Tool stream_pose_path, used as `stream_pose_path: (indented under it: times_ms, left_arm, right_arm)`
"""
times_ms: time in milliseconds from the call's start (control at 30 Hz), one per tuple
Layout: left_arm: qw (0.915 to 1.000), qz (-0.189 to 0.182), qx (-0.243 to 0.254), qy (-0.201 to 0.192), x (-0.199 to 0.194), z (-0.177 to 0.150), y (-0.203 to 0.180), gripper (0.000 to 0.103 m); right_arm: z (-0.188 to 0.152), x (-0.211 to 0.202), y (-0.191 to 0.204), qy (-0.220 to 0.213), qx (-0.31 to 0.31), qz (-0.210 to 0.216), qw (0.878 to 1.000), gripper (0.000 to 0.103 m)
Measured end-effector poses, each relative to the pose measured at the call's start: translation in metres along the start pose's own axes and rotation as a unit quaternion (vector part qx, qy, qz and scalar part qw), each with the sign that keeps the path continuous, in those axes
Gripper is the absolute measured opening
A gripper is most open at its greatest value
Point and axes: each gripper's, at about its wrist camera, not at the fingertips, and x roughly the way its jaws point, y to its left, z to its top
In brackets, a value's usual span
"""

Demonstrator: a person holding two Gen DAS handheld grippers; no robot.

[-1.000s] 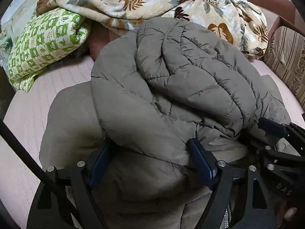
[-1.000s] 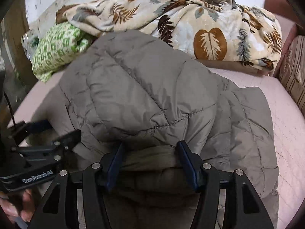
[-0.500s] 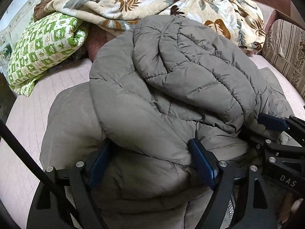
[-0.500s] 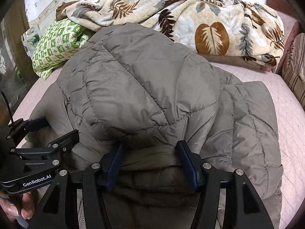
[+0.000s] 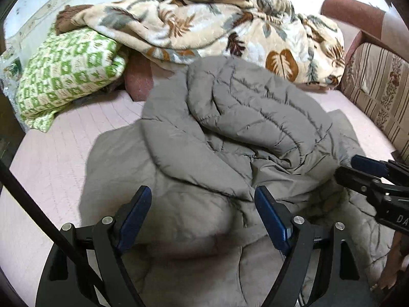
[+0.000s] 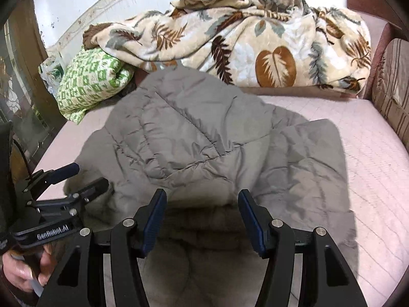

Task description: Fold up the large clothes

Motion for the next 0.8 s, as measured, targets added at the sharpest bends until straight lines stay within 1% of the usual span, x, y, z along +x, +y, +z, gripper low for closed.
stream_pose_path:
  times_ms: [133, 233, 367, 467, 633, 800]
  left_arm:
    - [0.9998, 0.009, -0.011, -0.015, -0.032, -0.01, 0.01, 0.082]
    - [0.9994, 0.011, -0.029, -0.019, -0.059, -0.031, 0.021, 0.082]
    - [0.999, 0.025, -0.032, -0.018, -0.085, -0.064, 0.025, 0.082]
    - [0.9984, 0.047, -0.029, -0.011, -0.103, -0.096, 0.026, 0.082]
    - [0.9979, 0.046, -0.045, 0.006, -0.126, -0.145, 0.03, 0.082]
    - [0.9967, 0.055, -0.057, 0.02, -0.138, -0.177, 0.033, 0.082]
  right_arm:
    - [-0.008, -0.03, -0.003, -0.011, 0.002, -0.004, 1.0, 0.063]
    - [-0.023, -0.053, -0.008, -0.016, 0.011, -0.01, 1.0, 0.063]
    - [-0.055, -0.08, -0.021, -0.01, 0.044, -0.004, 0.999, 0.063]
    - [-0.085, -0.098, -0.027, -0.001, 0.055, -0.007, 0.998, 0.063]
    - [-0.13, -0.123, -0.027, 0.01, 0.051, -0.013, 0.999, 0.063]
    - [-0.17, -0.138, -0.02, 0.021, 0.048, -0.016, 0.999, 0.063]
